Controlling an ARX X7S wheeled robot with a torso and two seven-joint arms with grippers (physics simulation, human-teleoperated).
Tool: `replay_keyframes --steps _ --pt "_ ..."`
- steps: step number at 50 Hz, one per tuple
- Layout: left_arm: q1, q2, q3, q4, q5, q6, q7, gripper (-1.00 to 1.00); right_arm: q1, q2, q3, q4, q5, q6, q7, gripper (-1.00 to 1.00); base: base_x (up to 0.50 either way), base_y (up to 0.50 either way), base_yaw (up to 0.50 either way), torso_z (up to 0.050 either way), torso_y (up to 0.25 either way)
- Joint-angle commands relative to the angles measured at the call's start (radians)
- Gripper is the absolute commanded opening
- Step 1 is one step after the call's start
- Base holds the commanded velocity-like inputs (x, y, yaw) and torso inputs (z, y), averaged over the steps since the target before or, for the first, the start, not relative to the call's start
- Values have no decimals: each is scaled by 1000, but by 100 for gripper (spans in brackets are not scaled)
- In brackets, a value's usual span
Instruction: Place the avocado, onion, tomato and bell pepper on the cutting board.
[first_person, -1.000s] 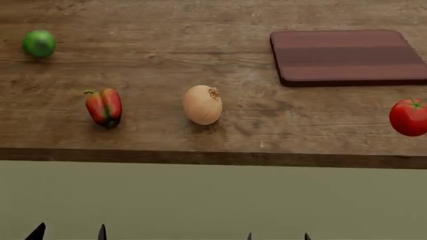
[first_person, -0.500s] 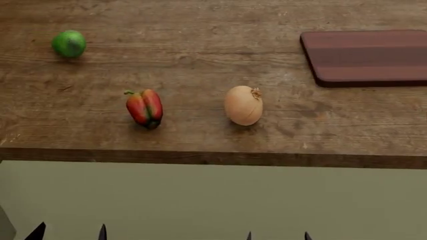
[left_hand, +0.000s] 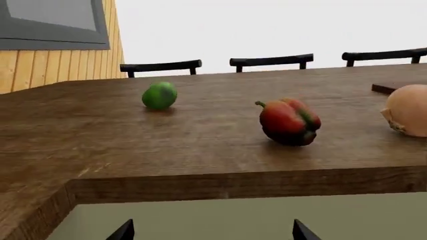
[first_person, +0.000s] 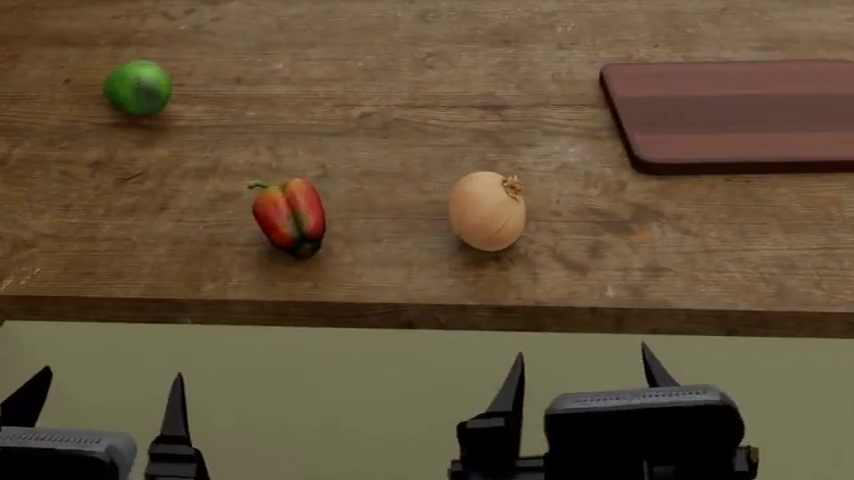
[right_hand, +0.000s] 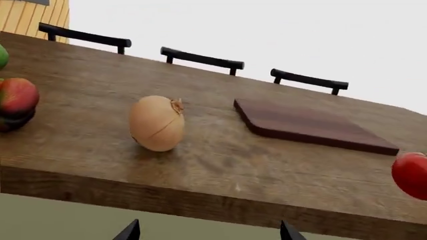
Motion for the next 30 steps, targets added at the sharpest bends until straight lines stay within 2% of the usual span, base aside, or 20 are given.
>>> replay_keyframes --steps 1,9,16,23,29,30 --pt "-112 -42 -28 185 -56 -289 -14 100 184 28 -36 -178 -14 372 -13 100 0 0 0 0 0" --pt "-271 -57 -114 226 -151 -478 1 100 327 50 -31 -221 14 528 -61 100 0 0 0 0 0" --pt "-419 -66 -158 176 -215 -601 22 100 452 60 -43 -171 31 572 -97 100 0 0 0 0 0" --pt "-572 -90 -145 71 -209 -635 33 100 579 73 -45 -94 49 581 -138 100 0 0 0 0 0" --pt "-708 -116 -98 -19 -207 -671 64 100 718 107 -121 49 42 528 -189 100 0 0 0 0 0" --pt "-728 -128 -69 -49 -177 -635 62 100 740 107 -123 69 44 527 -197 100 0 0 0 0 0"
